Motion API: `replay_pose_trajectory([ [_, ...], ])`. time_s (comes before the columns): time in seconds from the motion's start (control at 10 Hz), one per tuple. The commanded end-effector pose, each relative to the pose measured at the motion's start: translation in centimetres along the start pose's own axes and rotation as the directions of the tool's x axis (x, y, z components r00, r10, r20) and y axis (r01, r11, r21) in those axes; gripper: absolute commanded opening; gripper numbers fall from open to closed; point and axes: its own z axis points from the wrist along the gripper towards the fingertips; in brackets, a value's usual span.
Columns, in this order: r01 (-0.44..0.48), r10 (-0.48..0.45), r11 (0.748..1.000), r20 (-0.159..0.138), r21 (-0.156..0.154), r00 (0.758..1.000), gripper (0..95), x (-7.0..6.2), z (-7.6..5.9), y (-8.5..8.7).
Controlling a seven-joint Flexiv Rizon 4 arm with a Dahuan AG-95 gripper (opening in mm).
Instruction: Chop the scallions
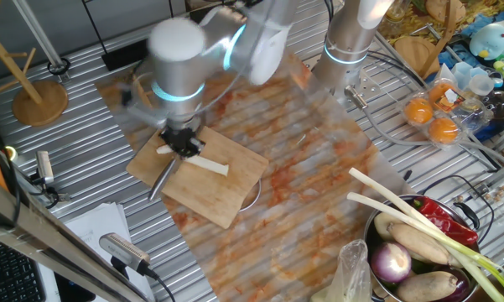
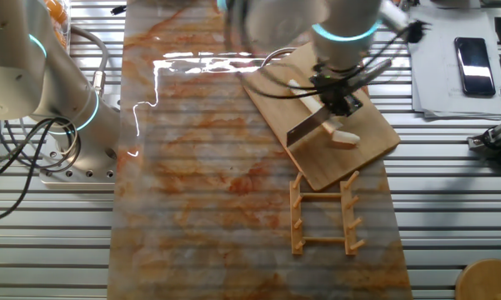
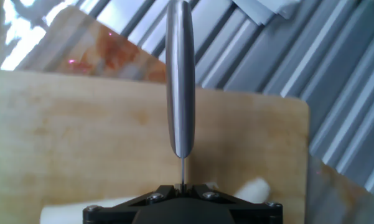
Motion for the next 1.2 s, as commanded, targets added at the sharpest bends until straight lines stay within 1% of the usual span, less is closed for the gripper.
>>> replay_pose_trajectory([
  [0.1, -0.011, 0.011, 1.000, -0.083, 0.004, 0.996, 0.0, -2.5, 4.2, 0.0],
  [0.2, -0.023, 0.023, 1.000, -0.058, -0.010, 0.998, 0.0, -2.7, 4.1, -0.1],
  [0.3, -0.032, 0.031, 0.999, -0.039, -0.030, 0.999, 0.0, -2.7, 3.6, 0.0],
  [0.4, -0.029, 0.028, 0.999, -0.039, -0.031, 0.999, 0.0, -2.7, 3.1, 0.0],
  [0.5, -0.029, 0.027, 0.999, -0.034, -0.042, 0.999, 0.0, -2.7, 2.3, 0.2],
  [0.6, -0.021, 0.020, 0.999, -0.034, -0.040, 0.999, 0.0, -2.5, 1.8, 0.3],
  [0.8, -0.017, 0.016, 0.999, -0.022, -0.031, 1.000, 0.0, -1.8, 2.4, 0.4],
  [0.9, -0.004, 0.004, 1.000, 0.001, -0.014, 1.000, 0.0, -1.2, 3.1, 0.5],
  [1.0, 0.000, 0.000, 1.000, 0.018, -0.005, 1.000, 0.0, -0.8, 3.5, 0.6],
  [1.1, 0.001, -0.001, 1.000, 0.024, -0.004, 1.000, 0.0, -0.8, 3.8, 0.6],
  [1.2, 0.001, -0.001, 1.000, 0.034, -0.002, 0.999, 0.0, -0.7, 4.3, 0.6],
])
